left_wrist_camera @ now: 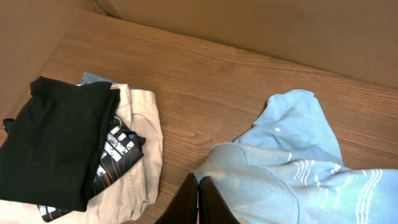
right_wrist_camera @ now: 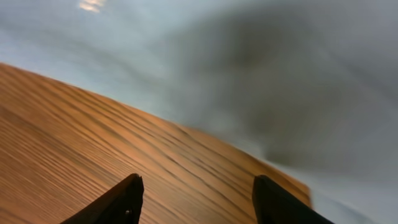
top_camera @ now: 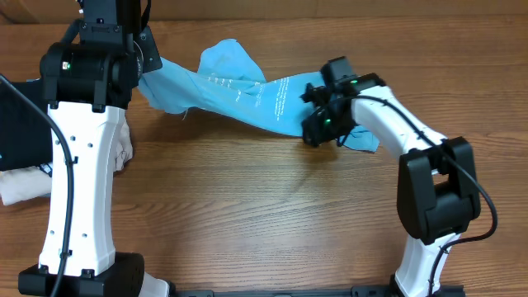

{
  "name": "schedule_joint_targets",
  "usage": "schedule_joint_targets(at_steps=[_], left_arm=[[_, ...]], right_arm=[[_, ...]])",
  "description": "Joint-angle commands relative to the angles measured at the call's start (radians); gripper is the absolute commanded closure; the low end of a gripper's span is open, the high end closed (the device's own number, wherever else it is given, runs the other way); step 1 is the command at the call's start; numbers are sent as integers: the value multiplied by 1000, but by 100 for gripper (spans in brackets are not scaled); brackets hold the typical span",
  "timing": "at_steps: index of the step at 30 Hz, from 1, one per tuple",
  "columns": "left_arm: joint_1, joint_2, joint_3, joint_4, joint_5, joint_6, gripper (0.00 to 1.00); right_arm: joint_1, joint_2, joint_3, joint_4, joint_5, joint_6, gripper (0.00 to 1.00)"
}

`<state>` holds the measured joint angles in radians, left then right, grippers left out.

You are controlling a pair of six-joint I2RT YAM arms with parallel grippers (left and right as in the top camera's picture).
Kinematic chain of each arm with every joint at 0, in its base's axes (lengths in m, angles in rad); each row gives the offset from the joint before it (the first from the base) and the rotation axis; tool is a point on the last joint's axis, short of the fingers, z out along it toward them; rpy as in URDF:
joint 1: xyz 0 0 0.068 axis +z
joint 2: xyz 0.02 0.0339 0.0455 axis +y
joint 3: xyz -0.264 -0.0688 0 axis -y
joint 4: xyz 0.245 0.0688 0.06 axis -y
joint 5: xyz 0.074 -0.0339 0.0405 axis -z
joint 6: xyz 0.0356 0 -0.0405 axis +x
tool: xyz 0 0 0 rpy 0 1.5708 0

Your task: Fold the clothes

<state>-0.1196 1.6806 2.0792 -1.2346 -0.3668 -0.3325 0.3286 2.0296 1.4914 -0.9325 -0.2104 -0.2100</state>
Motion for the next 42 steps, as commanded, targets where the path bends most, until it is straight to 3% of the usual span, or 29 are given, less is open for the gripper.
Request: schedule_joint_targets(at_steps=[1, 4, 11, 15, 16, 19, 20, 21, 22, 23, 29, 36, 42], left_arm=[[8, -10, 3, 6, 2, 18, 95], [8, -10, 3, 8, 2, 18, 95], [8, -10, 3, 9, 2, 18, 95], [8, -10, 3, 9, 2, 18, 95], [8, -10, 3, 8, 2, 18, 95], [8, -10, 3, 9, 2, 18, 95], [8, -10, 3, 9, 2, 18, 95], [8, -10, 3, 9, 2, 18, 95], [8, -10, 3, 9, 2, 18, 95], [8, -10, 3, 9, 2, 18, 95], [8, -10, 3, 9, -3, 19, 95], [8, -10, 3, 10, -10, 23, 95], [8, -10, 3, 9, -10, 23, 95]], right_arm=[[64, -24, -3, 41, 42, -30, 36], [107, -24, -9, 98, 85, -31, 30], [155, -24, -44, 166, 92, -34, 28], [158, -21, -115, 306, 105, -34, 27], [158, -21, -130, 340, 109, -34, 30], [158, -21, -156, 418, 172, -32, 56], [158, -21, -156, 428, 201, -25, 68], [158, -21, -156, 431, 261, -15, 89], [157, -21, -155, 422, 305, 22, 96], [155, -25, -153, 409, 330, 48, 96], [140, -186, -68, 132, 367, 142, 96], [140, -453, 263, -404, 207, -1, 96], [140, -514, 428, -607, 205, -34, 96]])
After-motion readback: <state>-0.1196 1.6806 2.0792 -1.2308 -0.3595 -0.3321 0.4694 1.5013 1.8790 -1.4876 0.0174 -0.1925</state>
